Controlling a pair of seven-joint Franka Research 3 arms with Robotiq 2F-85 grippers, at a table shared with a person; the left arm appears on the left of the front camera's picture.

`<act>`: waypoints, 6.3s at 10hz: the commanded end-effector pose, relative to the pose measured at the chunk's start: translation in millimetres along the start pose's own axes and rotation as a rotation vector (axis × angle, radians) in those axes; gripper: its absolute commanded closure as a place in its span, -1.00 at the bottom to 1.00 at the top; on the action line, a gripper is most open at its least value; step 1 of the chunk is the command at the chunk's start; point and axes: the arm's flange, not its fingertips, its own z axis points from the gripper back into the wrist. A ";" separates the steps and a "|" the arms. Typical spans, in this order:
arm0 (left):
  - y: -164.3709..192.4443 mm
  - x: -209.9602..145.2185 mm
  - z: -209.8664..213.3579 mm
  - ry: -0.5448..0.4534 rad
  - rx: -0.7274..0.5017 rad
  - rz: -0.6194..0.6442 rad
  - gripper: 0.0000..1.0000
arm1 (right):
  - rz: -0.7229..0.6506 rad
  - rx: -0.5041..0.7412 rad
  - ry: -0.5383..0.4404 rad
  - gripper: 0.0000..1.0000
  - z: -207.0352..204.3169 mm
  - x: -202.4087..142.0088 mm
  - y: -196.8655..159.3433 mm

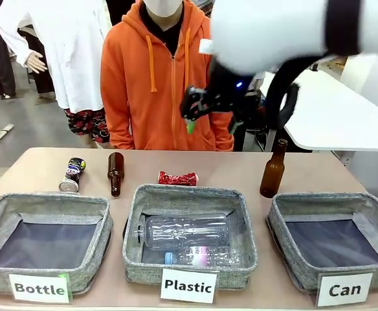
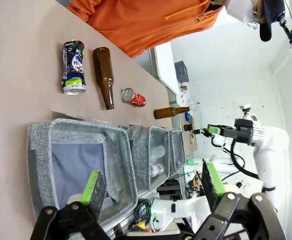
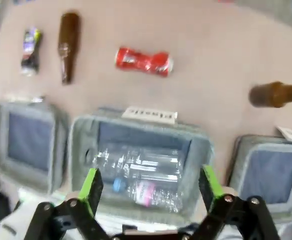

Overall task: Sort the can waste into the basket.
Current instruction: Pick up the can waste from the table and place it in the right Fabric basket.

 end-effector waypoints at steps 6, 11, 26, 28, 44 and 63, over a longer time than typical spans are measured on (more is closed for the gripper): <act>-0.7 -0.3 1.2 -0.001 -0.015 -0.021 -1.00 | -0.092 -0.136 -0.050 -1.00 -38.5 -5.4 14.8; -0.7 -0.3 1.2 -0.001 -0.015 -0.021 -1.00 | 0.117 0.025 0.206 -1.00 -133.4 101.3 -14.1; -0.7 -0.3 1.2 -0.001 -0.015 -0.021 -1.00 | 0.507 0.291 0.167 -1.00 24.1 -46.6 -135.3; -42.1 21.4 56.2 0.014 -0.156 0.226 -1.00 | 0.452 0.307 0.132 -1.00 14.0 -64.5 -149.7; -31.3 -47.6 -13.7 0.391 -0.083 0.276 -1.00 | 0.152 0.093 0.046 -1.00 -77.6 29.0 -31.3; -42.6 -34.6 -17.1 0.441 -0.072 0.313 -1.00 | 1.211 0.319 0.166 -1.00 -214.1 102.0 -32.4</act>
